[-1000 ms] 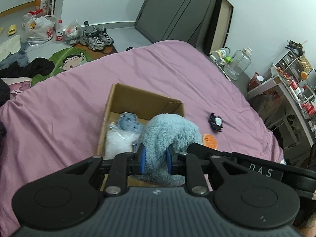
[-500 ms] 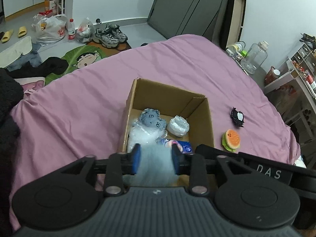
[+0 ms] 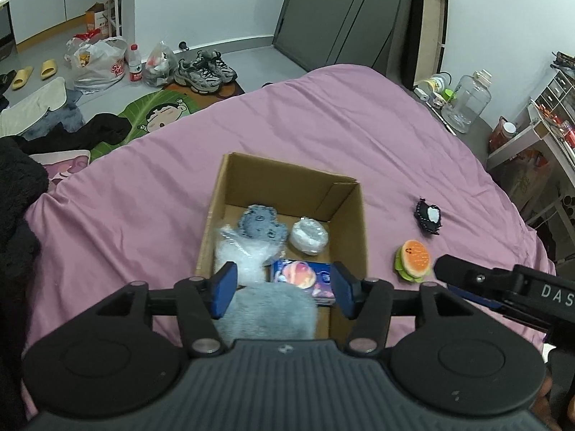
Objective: Organize soft objects
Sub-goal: 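Carry the grey plush with both grippers into the box and open both, then grasp the orange burger plush with the left gripper while the right grasps the black heart patch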
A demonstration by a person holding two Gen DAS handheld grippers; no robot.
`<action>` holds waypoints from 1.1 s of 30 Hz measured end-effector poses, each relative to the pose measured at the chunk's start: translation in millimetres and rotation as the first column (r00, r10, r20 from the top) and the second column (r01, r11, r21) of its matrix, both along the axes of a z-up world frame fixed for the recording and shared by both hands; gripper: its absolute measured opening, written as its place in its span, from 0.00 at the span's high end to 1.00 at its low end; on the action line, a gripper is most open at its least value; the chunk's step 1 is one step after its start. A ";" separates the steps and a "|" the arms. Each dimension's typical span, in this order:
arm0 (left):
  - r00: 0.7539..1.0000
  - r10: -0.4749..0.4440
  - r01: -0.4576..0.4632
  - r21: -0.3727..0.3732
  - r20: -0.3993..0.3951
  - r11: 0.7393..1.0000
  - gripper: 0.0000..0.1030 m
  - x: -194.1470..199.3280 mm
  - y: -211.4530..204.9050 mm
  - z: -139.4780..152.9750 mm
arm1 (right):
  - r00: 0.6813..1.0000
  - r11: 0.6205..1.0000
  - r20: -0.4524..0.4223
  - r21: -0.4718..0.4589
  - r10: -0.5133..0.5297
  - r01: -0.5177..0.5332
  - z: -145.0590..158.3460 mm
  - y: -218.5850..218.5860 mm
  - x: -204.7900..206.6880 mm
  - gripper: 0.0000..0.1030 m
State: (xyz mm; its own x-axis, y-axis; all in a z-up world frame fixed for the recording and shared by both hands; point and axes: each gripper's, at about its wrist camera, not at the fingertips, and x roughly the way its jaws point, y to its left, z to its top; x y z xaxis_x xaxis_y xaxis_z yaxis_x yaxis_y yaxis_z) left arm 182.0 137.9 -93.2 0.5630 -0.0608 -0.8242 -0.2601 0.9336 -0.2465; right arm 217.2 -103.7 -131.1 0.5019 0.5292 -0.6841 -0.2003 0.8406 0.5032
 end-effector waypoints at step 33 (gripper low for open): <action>0.999 -0.037 0.037 0.063 -0.005 0.997 0.26 66.3 -110.9 8.4 | 0.996 0.995 0.020 -0.043 -0.087 0.088 -4.5 -111.3 65.4 0.29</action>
State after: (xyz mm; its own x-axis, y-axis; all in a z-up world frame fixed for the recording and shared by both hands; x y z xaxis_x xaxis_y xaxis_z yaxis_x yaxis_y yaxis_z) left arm 248.3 27.0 -84.8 0.5580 -0.0294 -0.8293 -0.2256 0.9563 -0.1857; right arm 282.6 -215.1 -135.6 0.5573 0.4527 -0.6961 -0.1338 0.8763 0.4627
